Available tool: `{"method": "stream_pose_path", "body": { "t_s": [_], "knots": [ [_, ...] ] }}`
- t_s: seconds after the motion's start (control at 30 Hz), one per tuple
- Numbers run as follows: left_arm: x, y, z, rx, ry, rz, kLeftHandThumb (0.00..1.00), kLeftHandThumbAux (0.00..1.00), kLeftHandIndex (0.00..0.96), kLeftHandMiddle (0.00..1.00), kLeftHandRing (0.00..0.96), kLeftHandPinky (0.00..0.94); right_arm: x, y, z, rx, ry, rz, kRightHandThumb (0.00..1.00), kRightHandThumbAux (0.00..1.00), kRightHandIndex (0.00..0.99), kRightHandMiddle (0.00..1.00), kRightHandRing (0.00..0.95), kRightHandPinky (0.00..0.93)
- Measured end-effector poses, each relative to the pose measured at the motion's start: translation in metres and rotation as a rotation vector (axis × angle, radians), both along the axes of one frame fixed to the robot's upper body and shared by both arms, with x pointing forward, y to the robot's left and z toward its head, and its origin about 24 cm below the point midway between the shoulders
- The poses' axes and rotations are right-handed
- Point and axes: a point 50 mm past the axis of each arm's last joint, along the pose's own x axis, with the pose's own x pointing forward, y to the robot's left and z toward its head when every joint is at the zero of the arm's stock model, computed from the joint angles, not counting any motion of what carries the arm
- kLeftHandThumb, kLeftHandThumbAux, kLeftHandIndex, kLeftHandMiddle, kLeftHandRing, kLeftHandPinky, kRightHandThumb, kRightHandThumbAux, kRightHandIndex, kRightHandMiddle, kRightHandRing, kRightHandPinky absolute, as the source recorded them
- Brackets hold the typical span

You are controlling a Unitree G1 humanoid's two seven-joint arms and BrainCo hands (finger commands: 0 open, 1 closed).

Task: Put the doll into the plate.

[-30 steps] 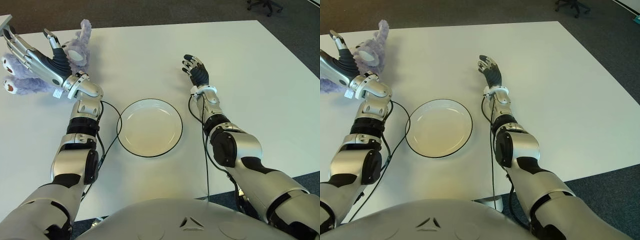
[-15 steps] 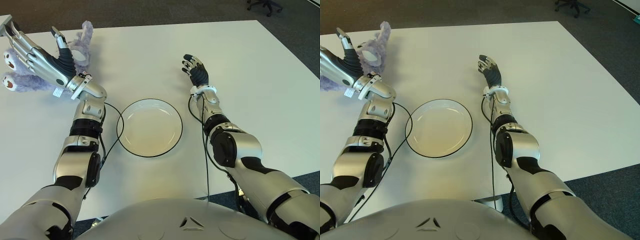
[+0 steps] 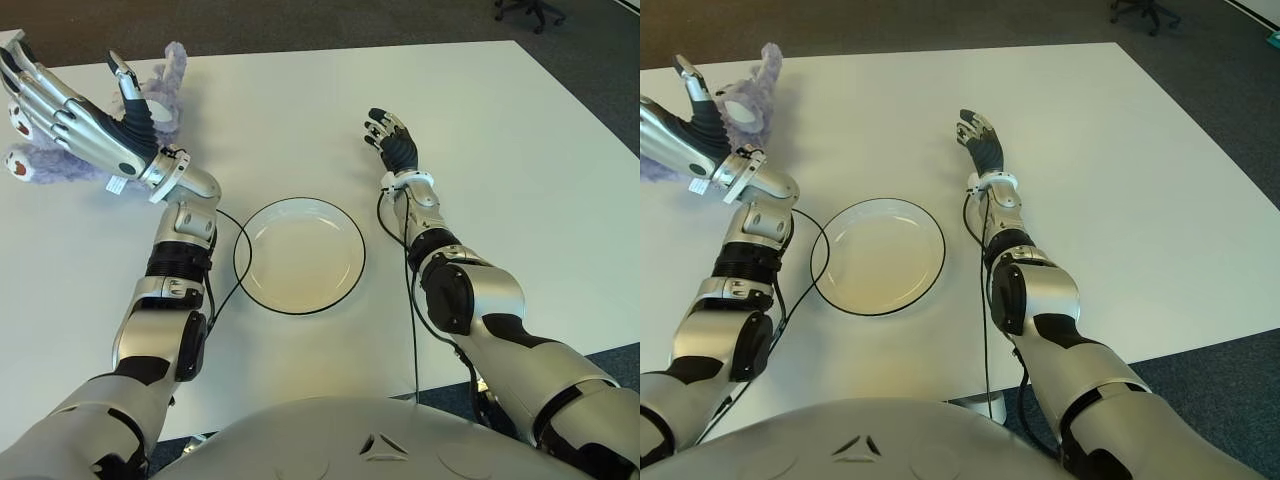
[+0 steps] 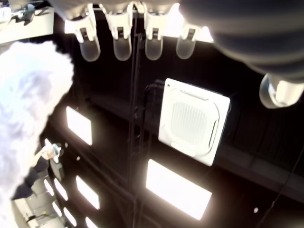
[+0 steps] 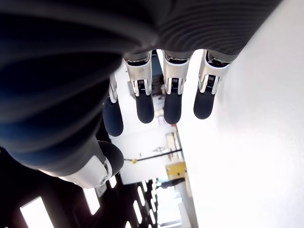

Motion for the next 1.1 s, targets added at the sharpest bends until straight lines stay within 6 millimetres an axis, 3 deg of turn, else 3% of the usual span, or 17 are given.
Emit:
{"method": "stream_pose_path", "body": {
  "t_s": [0.67, 1.1],
  "knots": [
    [-0.011, -0.006, 0.008, 0.018, -0.062, 0.068, 0.283, 0.217, 0.0, 0.0, 0.0, 0.0, 0.0, -0.001, 0.0, 0.005, 0.003, -0.003, 0.624, 0.739, 0.201, 0.13, 0.113, 0.128],
    [-0.019, -0.003, 0.008, -0.024, -0.042, 0.117, 0.22, 0.211, 0.0, 0.0, 0.0, 0.0, 0.0, 0.001, 0.0, 0.01, 0.006, 0.0, 0.592, 0.728, 0.223, 0.141, 0.118, 0.145]
  ]
}}
